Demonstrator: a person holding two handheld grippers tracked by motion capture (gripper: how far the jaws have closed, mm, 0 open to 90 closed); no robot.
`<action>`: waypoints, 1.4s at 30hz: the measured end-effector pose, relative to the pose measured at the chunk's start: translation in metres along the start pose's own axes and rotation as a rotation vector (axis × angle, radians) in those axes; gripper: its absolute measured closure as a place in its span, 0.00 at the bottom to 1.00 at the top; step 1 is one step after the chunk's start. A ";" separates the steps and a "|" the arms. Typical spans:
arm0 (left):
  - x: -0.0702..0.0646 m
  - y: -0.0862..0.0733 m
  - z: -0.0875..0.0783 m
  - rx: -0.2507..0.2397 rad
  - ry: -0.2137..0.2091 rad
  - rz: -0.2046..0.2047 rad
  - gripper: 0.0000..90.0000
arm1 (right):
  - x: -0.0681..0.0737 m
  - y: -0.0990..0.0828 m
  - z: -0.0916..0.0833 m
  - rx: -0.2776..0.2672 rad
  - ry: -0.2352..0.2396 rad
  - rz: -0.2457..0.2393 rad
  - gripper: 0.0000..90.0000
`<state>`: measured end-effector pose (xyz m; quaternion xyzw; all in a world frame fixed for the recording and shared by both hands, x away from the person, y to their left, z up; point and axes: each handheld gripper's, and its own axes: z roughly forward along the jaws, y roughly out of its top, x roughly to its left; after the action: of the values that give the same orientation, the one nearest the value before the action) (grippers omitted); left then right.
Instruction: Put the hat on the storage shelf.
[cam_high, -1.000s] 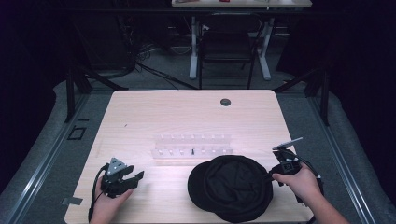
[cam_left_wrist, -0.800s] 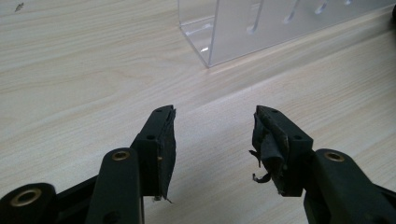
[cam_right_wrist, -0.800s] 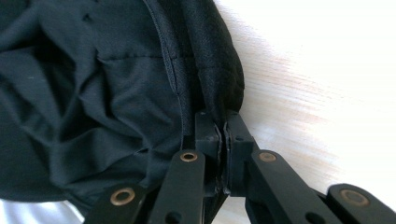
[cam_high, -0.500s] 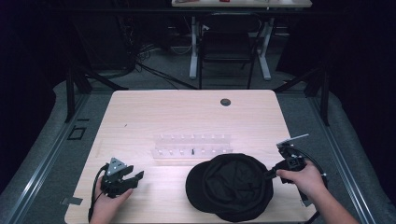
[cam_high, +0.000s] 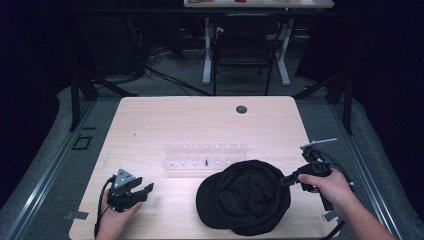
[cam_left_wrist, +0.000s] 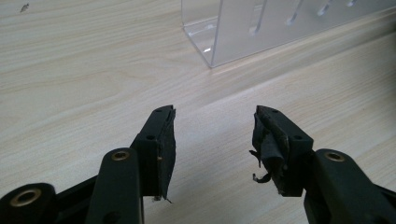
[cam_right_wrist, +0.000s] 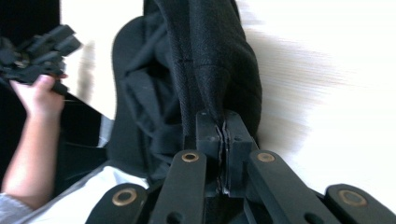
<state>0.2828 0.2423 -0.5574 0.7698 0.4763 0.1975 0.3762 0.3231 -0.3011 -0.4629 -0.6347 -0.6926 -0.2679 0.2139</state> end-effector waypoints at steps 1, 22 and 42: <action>0.000 0.000 0.000 0.000 0.000 0.000 0.54 | 0.001 0.000 -0.001 -0.001 0.018 0.002 0.98; 0.000 0.000 0.000 0.002 0.000 0.000 0.54 | 0.044 0.001 -0.017 -0.073 0.292 -0.049 0.98; 0.000 0.000 0.000 0.000 0.001 0.000 0.54 | 0.069 0.005 -0.037 -0.137 0.442 -0.071 0.98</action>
<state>0.2832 0.2426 -0.5573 0.7697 0.4764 0.1980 0.3760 0.3189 -0.2719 -0.3899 -0.5488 -0.6309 -0.4542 0.3074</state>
